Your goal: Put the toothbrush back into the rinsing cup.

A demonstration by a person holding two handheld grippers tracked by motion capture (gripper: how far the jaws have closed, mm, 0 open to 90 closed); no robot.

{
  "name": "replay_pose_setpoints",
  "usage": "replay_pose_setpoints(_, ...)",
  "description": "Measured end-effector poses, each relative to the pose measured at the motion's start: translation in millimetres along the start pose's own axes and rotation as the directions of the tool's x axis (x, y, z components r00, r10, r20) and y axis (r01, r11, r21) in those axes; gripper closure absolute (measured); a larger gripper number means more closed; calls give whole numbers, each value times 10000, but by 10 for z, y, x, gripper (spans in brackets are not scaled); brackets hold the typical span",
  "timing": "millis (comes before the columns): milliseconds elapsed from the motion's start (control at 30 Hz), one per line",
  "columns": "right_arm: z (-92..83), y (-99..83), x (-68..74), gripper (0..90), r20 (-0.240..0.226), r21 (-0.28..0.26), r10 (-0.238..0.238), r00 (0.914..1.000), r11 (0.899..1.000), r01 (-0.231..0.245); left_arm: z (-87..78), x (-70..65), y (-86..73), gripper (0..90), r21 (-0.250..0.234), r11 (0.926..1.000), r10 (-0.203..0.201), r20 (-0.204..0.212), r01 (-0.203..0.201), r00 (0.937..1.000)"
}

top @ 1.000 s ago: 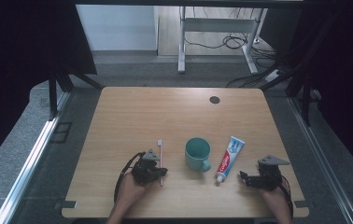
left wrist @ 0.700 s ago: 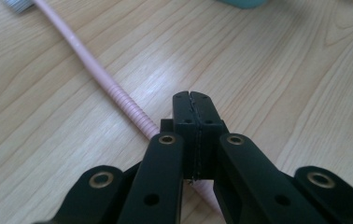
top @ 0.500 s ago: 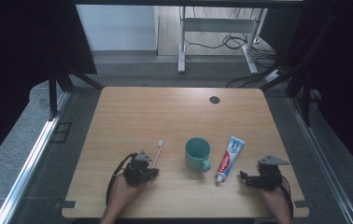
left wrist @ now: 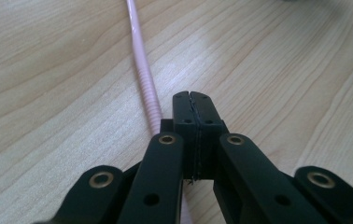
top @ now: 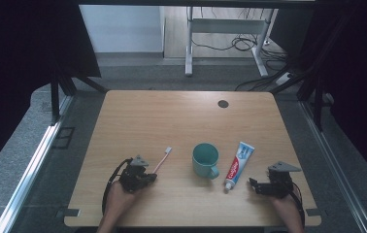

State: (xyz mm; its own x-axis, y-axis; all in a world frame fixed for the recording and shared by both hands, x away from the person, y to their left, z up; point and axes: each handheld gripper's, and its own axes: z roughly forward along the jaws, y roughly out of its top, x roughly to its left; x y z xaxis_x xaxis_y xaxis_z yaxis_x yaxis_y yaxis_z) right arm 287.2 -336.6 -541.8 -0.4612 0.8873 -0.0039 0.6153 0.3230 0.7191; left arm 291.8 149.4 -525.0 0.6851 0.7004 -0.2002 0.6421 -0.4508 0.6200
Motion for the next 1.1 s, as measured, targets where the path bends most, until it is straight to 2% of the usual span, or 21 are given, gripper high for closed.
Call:
replay_pose_setpoints(167, 0, 0, 0, 76, 2, -4, -7, 10000, 10000, 7, -27, -15, 34, 893, -121, 9999, 33, -45, -34, 10000)
replay_pose_setpoints(233, 0, 0, 0, 76, -1, -2, 0, 10000, 10000, 0, -33, -14, 40, 862, -119, 9999, -2, -119, 1, 9999)
replay_pose_setpoints(433, 0, 0, 0, 76, 2, -5, -8, 10000, 10000, 8, -40, 6, 50, 706, -128, 9999, -23, -341, 19, 9994)
replay_pose_setpoints(500, 0, 0, 0, 77, -1, 0, 3, 10000, 10000, -3, -38, 28, 59, 637, -126, 9999, -109, -593, 101, 9982)
replay_pose_setpoints(600, 0, 0, 0, 76, 3, -5, -10, 10000, 10000, 10, -27, 41, 71, 591, 34, 9999, -102, -840, 105, 9964)
replay_pose_setpoints(667, 0, 0, 0, 76, 3, -5, -9, 10000, 10000, 9, -21, 52, 82, 578, 95, 9999, -48, -994, 58, 9950)
replay_pose_setpoints(767, 0, 0, 0, 76, 0, 0, 1, 10000, 10000, -1, -25, 63, 98, 569, 30, 9999, -142, -1004, 146, 9948)
replay_pose_setpoints(900, 0, 0, 0, 76, 0, -1, 0, 10000, 10000, 0, -39, 80, 129, 559, 89, 10000, -4, -1128, 14, 9936)
replay_pose_setpoints(1100, 0, 0, 0, 76, 1, -1, 0, 10000, 10000, 0, -69, 126, 185, 548, 159, 9999, -16, -1253, 36, 9921)
